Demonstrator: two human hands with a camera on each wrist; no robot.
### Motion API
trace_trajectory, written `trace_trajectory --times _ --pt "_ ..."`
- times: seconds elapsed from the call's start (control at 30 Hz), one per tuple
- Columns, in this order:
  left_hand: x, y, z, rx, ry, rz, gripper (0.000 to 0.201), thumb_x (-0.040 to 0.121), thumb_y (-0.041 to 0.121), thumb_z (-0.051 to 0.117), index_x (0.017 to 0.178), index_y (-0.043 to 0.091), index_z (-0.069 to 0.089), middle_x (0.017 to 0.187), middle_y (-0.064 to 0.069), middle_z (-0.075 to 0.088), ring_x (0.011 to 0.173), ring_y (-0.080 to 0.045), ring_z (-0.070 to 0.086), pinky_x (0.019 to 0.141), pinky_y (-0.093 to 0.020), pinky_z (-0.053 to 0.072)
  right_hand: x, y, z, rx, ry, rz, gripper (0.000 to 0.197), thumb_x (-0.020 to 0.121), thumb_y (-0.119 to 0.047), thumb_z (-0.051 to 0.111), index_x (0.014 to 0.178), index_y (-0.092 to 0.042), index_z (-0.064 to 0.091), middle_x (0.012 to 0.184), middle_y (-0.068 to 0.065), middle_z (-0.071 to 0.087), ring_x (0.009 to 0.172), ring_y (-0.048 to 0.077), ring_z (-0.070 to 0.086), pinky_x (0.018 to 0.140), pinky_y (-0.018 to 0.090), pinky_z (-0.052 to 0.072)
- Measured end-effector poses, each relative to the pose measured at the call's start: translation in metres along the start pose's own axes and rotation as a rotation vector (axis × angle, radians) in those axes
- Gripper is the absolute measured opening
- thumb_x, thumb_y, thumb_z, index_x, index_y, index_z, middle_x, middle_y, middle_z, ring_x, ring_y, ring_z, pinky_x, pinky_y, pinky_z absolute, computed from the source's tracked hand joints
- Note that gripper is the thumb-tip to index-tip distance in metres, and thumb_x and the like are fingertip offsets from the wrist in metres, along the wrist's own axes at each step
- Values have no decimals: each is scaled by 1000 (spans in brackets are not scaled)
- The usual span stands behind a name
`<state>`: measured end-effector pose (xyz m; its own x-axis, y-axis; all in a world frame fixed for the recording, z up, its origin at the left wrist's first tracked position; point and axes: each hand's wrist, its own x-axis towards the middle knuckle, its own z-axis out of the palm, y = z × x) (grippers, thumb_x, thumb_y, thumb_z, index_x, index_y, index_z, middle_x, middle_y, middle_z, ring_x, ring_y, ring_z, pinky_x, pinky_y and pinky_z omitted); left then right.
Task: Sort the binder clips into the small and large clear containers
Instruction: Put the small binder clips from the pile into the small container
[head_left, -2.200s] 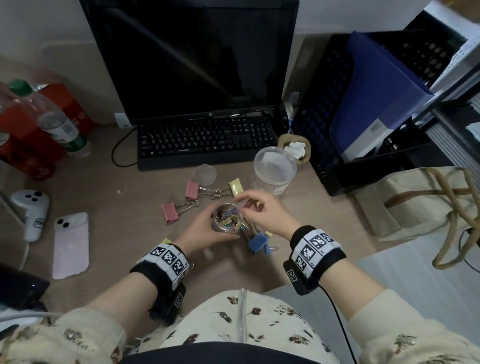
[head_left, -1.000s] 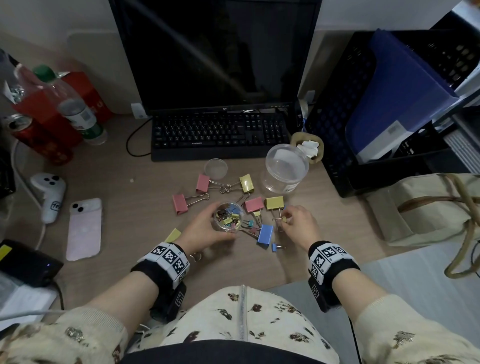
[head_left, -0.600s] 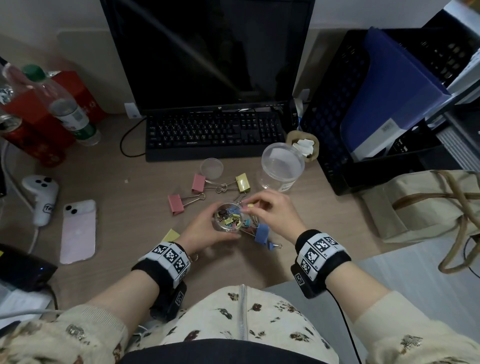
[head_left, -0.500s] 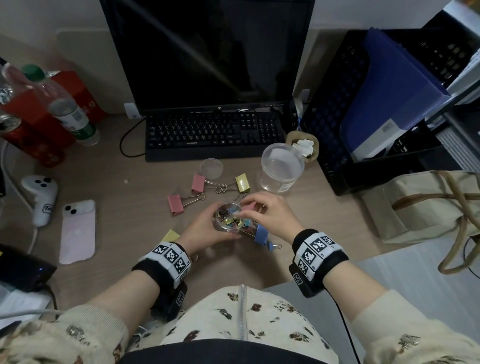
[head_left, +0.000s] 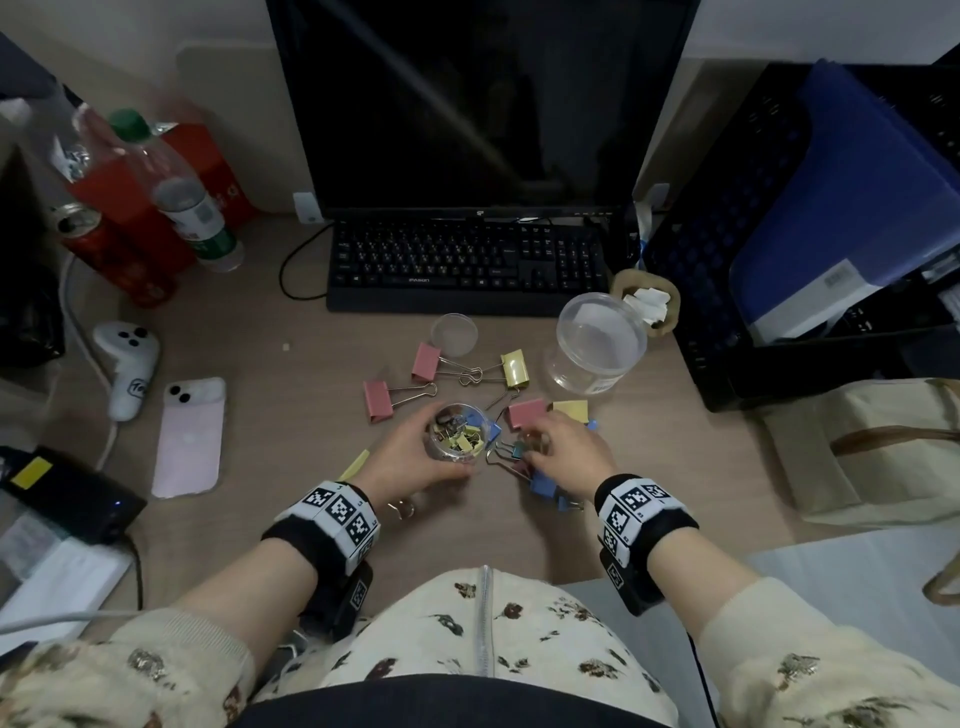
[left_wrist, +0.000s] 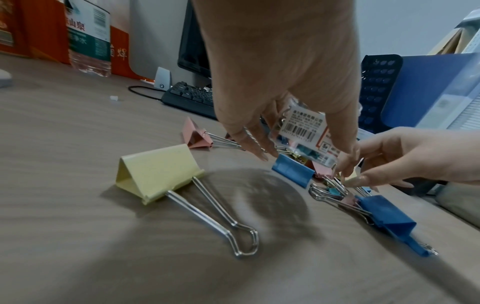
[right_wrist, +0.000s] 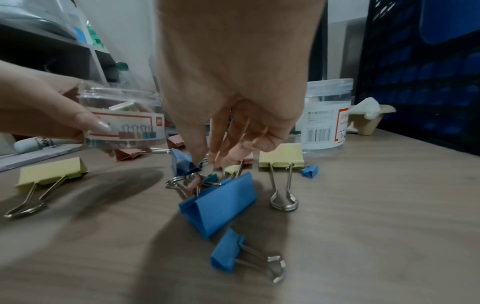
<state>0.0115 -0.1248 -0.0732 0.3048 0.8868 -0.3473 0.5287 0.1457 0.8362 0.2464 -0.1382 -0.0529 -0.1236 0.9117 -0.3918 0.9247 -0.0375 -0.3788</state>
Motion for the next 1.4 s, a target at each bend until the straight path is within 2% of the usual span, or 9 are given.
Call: trace_trajectory --times 0.07,0.17,0.37,0.53,0.97,1.13,1.2,1.3,1.4 --pt "0 -5 -1 -7 18 -2 87 57 34 93 131 34 47 124 17 57 116 -4 55 105 -31 44 4 -3 2 -48 6 -6 28 90 -27 62 117 -23 60 115 -1 60 101 20 60 84 38 51" --pt "-1 -8 -2 -24 31 0 86 57 34 94 125 44 43 120 23 55 115 -1 55 104 -30 45 9 -9 5 -106 -10 -16 22 90 -27 60 111 -20 61 112 2 62 99 23 61 76 32 48" --pt "-2 -10 -6 -31 55 -2 86 57 33 93 130 35 47 120 20 56 112 0 55 104 -28 45 15 -18 5 -110 -64 -20 24 88 -23 61 111 -18 60 115 4 62 101 25 61 78 33 48" --pt "-5 -11 -7 -38 74 -18 92 57 33 94 136 25 47 122 16 56 112 -2 54 103 -26 44 19 -21 7 -85 -105 9 23 84 -20 65 106 -15 59 114 6 59 98 26 62 72 29 44" --pt "-5 -11 -7 -35 66 -15 93 56 36 94 136 27 46 122 18 54 114 -4 54 104 -28 44 17 -12 2 15 -36 70 31 79 -22 67 107 -12 58 114 4 53 96 22 56 79 31 47" --pt "-2 -9 -3 -22 61 18 84 58 26 94 127 34 46 115 26 53 111 -1 54 103 -22 42 17 -20 -20 211 105 -27 16 78 -16 63 93 -15 58 100 0 54 85 16 56 77 30 51" --pt "-1 -6 -1 -18 63 34 82 57 25 95 123 35 47 116 20 55 112 -3 55 102 -24 43 15 -30 -29 286 120 -88 17 77 -14 63 92 -16 57 95 -2 54 83 14 57 76 28 52" --pt "0 1 4 -44 39 65 75 56 24 95 114 39 49 111 24 56 101 13 56 91 -12 43 12 -45 -33 314 110 -219 16 78 -13 64 91 -19 57 92 -5 55 79 11 57 74 25 50" --pt "3 5 8 -88 9 80 74 59 15 93 118 28 51 108 24 56 94 25 53 82 1 37 8 -51 -29 236 85 -325 14 84 -19 64 98 -18 64 96 -5 60 83 9 58 79 24 49"
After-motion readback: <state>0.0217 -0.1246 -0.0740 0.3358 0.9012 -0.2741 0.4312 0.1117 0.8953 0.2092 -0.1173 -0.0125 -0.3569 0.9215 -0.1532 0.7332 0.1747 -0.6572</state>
